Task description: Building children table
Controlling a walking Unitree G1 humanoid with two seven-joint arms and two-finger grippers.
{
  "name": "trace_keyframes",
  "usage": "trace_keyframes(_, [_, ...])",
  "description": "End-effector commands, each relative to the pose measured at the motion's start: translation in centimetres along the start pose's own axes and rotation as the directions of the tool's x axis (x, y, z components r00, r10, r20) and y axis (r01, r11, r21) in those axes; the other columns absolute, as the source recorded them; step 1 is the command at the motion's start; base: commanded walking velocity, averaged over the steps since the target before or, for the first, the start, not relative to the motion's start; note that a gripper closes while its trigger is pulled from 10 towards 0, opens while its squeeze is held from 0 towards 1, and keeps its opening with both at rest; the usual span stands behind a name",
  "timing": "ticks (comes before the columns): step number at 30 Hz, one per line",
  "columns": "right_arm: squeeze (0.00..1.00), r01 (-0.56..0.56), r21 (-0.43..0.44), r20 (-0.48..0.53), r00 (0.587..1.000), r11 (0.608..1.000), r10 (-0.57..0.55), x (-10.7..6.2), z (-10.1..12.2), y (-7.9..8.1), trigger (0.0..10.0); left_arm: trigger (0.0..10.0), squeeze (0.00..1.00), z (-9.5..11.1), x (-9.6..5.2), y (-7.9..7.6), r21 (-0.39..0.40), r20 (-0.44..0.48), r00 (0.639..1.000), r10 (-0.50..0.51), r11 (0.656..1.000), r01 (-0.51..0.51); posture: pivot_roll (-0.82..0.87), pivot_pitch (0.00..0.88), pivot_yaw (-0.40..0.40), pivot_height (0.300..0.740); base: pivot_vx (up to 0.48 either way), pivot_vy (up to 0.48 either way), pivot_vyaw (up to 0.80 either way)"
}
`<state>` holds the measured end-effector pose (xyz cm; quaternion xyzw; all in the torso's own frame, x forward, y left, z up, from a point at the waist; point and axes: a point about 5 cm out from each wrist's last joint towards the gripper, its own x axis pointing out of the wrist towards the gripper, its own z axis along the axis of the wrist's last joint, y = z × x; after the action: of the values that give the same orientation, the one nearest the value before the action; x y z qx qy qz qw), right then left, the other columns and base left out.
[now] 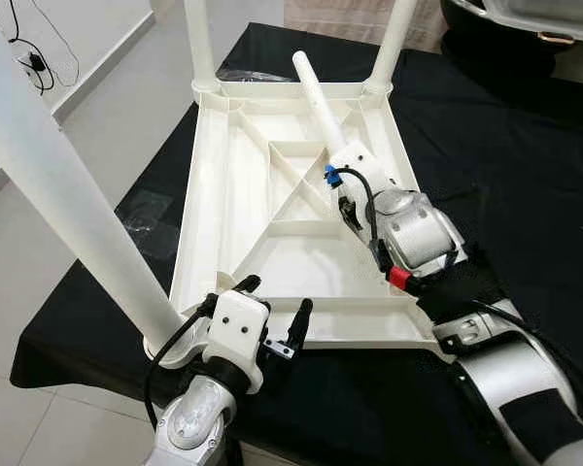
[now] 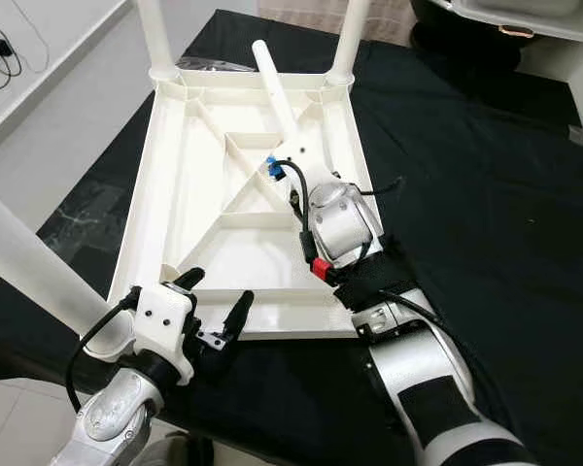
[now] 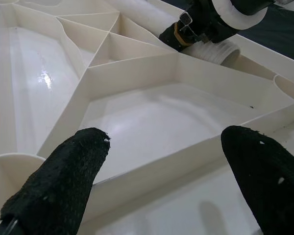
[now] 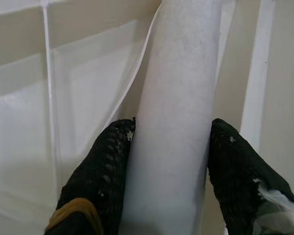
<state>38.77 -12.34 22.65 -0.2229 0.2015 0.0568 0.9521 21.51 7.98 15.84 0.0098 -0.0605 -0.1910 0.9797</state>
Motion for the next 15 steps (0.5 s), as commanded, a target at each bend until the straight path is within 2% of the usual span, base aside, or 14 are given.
trace_keyframes(1, [0.0,-0.006,0.128,-0.114,0.993,0.992,0.02,1.1,-3.3,-0.1,0.0,10.0,0.0,-0.4,-0.3,-0.1,0.002,-0.025,1.0,0.007,1.0,-0.007,-0.05,0.275,-0.086,0.74,0.0,0.0,0.0])
trace_keyframes(2, [0.0,-0.006,0.128,-0.114,0.993,0.992,0.02,1.1,-3.3,-0.1,0.0,10.0,0.0,-0.4,-0.3,-0.1,0.002,-0.025,1.0,0.007,1.0,-0.007,-0.05,0.275,-0.086,0.74,0.0,0.0,0.0])
trace_keyframes(4, [0.0,-0.019,0.297,-0.051,0.998,0.955,0.036,1.0,-2.4,-1.1,0.0,10.0,0.0,-0.4,-0.3,0.1,0.005,-0.026,1.0,0.007,1.0,-0.007,-0.05,0.273,-0.075,0.74,0.0,0.0,0.0])
trace_keyframes(6, [0.0,-0.036,0.385,-0.013,0.999,0.922,0.045,0.9,-1.9,-1.8,0.0,10.0,0.0,-0.4,-0.3,0.1,0.007,-0.027,1.0,0.008,1.0,-0.007,-0.05,0.273,-0.075,0.74,0.0,0.0,0.0])
trace_keyframes(8, [0.0,-0.042,0.405,-0.002,0.999,0.913,0.047,0.9,-1.8,-2.0,0.0,10.0,0.0,-0.4,-0.3,0.2,0.008,-0.028,1.0,0.008,1.0,-0.007,-0.05,0.273,-0.07,0.74,0.0,0.0,0.0])
trace_keyframes(9, [0.0,-0.064,0.467,0.038,0.998,0.882,0.052,0.7,-1.5,-2.6,0.2,10.0,0.0,-0.4,-0.3,0.3,0.01,-0.029,1.0,0.007,1.0,-0.007,-0.05,0.271,-0.066,0.74,0.0,0.0,0.0])
trace_keyframes(12, [0.0,-0.067,0.482,0.049,0.998,0.873,0.049,0.7,-1.3,-2.8,0.2,10.0,0.0,-0.4,-0.3,0.3,0.011,-0.03,1.0,0.008,1.0,-0.007,-0.04,0.27,-0.061,0.74,0.0,0.0,0.0])
trace_keyframes(14, [0.0,-0.085,0.552,0.076,0.996,0.829,0.052,0.6,-1.2,-3.3,0.7,10.0,0.0,-0.5,-0.3,0.5,0.014,-0.032,0.999,0.008,1.0,-0.008,-0.04,0.267,-0.054,0.74,0.0,0.0,0.0])
trace_keyframes(15, [0.0,-0.085,0.552,0.076,0.996,0.829,0.052,0.6,-1.2,-3.3,0.7,10.0,0.0,-0.5,-0.3,0.5,0.014,-0.032,0.999,0.008,1.0,-0.008,-0.04,0.267,-0.054,0.74,0.0,0.0,0.0])
